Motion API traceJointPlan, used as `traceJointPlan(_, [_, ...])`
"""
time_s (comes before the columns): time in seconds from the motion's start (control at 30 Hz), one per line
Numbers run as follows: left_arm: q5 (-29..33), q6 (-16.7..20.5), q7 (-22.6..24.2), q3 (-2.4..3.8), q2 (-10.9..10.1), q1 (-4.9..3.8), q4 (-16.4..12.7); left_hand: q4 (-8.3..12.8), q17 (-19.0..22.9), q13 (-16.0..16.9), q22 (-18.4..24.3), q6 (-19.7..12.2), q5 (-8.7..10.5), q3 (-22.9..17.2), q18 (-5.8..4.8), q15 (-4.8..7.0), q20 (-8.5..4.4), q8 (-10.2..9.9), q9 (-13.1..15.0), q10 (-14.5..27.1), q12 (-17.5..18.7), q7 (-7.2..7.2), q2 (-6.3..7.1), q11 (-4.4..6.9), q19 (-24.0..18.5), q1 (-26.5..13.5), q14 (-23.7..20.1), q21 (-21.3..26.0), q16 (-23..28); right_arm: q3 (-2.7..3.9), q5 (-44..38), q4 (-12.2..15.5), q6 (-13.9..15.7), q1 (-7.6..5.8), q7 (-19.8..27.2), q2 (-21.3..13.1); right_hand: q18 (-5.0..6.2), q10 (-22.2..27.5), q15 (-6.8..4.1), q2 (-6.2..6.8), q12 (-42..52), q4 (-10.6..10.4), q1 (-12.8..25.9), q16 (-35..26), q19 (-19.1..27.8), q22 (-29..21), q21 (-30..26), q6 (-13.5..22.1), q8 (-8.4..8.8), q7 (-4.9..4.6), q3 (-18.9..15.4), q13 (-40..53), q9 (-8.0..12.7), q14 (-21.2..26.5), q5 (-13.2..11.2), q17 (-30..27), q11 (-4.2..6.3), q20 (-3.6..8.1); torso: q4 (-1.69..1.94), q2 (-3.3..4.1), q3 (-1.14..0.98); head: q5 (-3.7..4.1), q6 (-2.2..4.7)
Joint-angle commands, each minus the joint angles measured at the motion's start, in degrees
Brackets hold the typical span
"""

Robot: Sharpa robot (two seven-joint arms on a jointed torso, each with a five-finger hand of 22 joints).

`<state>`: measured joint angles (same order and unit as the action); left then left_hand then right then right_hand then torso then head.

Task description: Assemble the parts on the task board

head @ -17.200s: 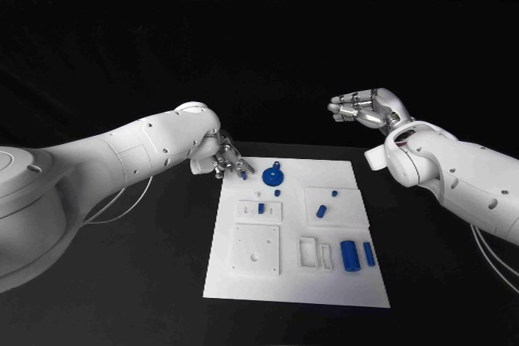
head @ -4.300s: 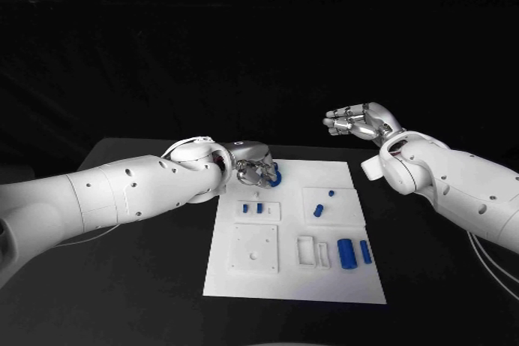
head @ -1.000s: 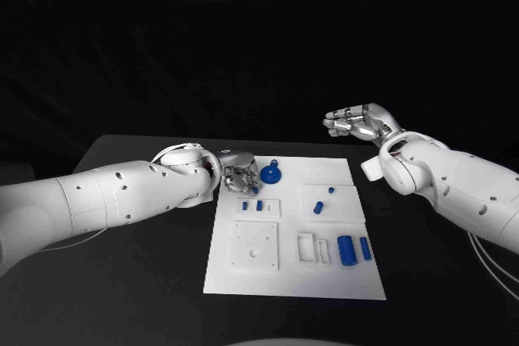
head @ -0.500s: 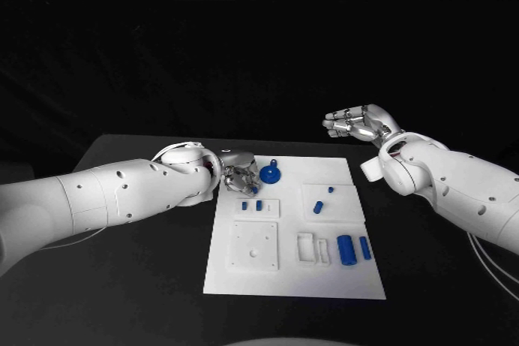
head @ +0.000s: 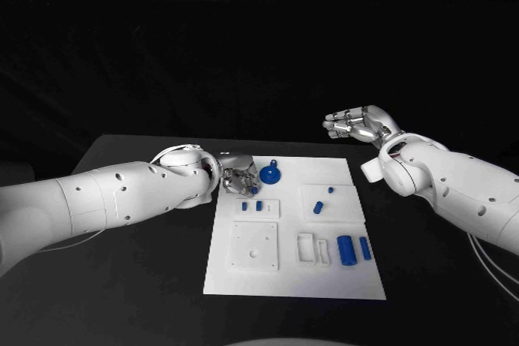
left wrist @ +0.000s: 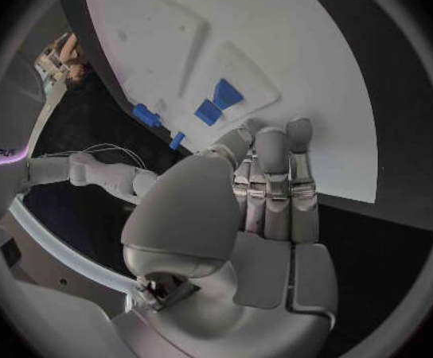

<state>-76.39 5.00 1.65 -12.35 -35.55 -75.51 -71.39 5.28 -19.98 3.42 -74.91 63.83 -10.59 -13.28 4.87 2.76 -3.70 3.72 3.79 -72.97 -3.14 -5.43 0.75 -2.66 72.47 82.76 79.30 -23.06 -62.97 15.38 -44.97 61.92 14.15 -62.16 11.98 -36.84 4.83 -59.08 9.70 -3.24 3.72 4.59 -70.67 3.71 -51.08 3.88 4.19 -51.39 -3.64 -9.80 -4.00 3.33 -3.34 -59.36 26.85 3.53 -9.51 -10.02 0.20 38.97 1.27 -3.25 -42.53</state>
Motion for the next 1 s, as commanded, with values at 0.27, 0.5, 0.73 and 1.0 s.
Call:
traceJointPlan(0.27, [0.14, 0.27, 0.77, -0.04, -0.09, 0.1, 0.18, 0.01, 0.21, -0.02, -1.2, -2.25, 0.29, -2.14, 1.21, -0.42, 0.33, -0.15, -0.15, 1.15, -0.24, 0.43, 1.73, -0.18, -0.51, -0.12, -0.71, -0.57, -0.23, 0.03, -0.35, -0.03, -0.63, 0.23, 0.36, 0.01, 0.87, 0.45, -0.09, 0.14, -0.29, -0.29, 0.41, -0.17, 0.43, -0.09, 0.07, 0.33, 0.38, 0.08, -0.2, -0.01, 0.07, 0.41, 0.1, -0.09, 0.09, -0.03, 0.0, -0.01, 0.0, -0.05, 0.08])
traceJointPlan(0.5, [0.14, 0.51, 0.63, -0.04, -0.23, 0.1, 0.24, 0.1, 0.25, -0.02, -1.21, -2.36, 0.29, -2.41, 1.24, -0.43, 0.33, -0.17, -0.17, 1.19, -0.23, 0.45, 1.85, -0.21, -0.55, 0.04, -0.76, -0.68, -0.23, 0.03, -0.35, -0.06, -0.59, 0.29, 0.37, -0.01, 0.87, 0.45, -0.09, 0.14, -0.29, -0.29, 0.41, -0.17, 0.43, -0.09, 0.07, 0.33, 0.38, 0.08, -0.2, -0.01, 0.07, 0.41, 0.1, -0.09, 0.09, -0.03, -0.01, 0.0, 0.01, -0.05, 0.1])
traceJointPlan(0.73, [0.06, 1.06, 0.38, -0.02, -0.47, 0.11, 0.71, 0.51, 0.35, -0.02, -1.23, -3.7, 0.27, -3.19, 1.42, -0.5, 0.37, -0.19, -0.2, 1.35, -0.23, 0.35, 2.34, -0.35, -0.6, 0.3, -0.65, -1.13, -0.25, 0.03, -0.35, -0.07, -0.55, 0.39, 0.3, -0.17, 0.87, 0.5, -0.05, 0.17, -0.28, -0.27, 0.42, -0.18, 0.49, -0.1, 0.05, 0.5, 0.38, 0.06, -0.26, -0.01, 0.07, 0.47, 0.1, -0.09, 0.06, -0.05, -0.06, 0.0, 0.07, 0.0, 0.19])
traceJointPlan(1.0, [-0.03, 2.58, 0.46, 0.19, -0.7, 0.11, 2.34, 0.7, 0.56, -0.02, -1.2, -4.79, 0.19, -3.75, 1.55, -0.57, 0.44, -0.16, -0.19, 1.57, -0.24, 0.26, 2.7, -0.48, -0.77, 0.35, -0.77, -1.34, 0.14, 0.03, -0.95, 0.34, -0.78, 0.61, -0.08, -0.79, 0.89, 0.45, -0.03, 0.2, -0.3, 1.74, -1.58, -0.17, 0.62, -0.08, 0.11, 0.21, 0.37, 0.07, 1.0, -0.02, 0.07, 0.6, -0.27, -0.09, 0.09, -0.07, 0.0, -0.04, 0.04, 0.08, 0.48])
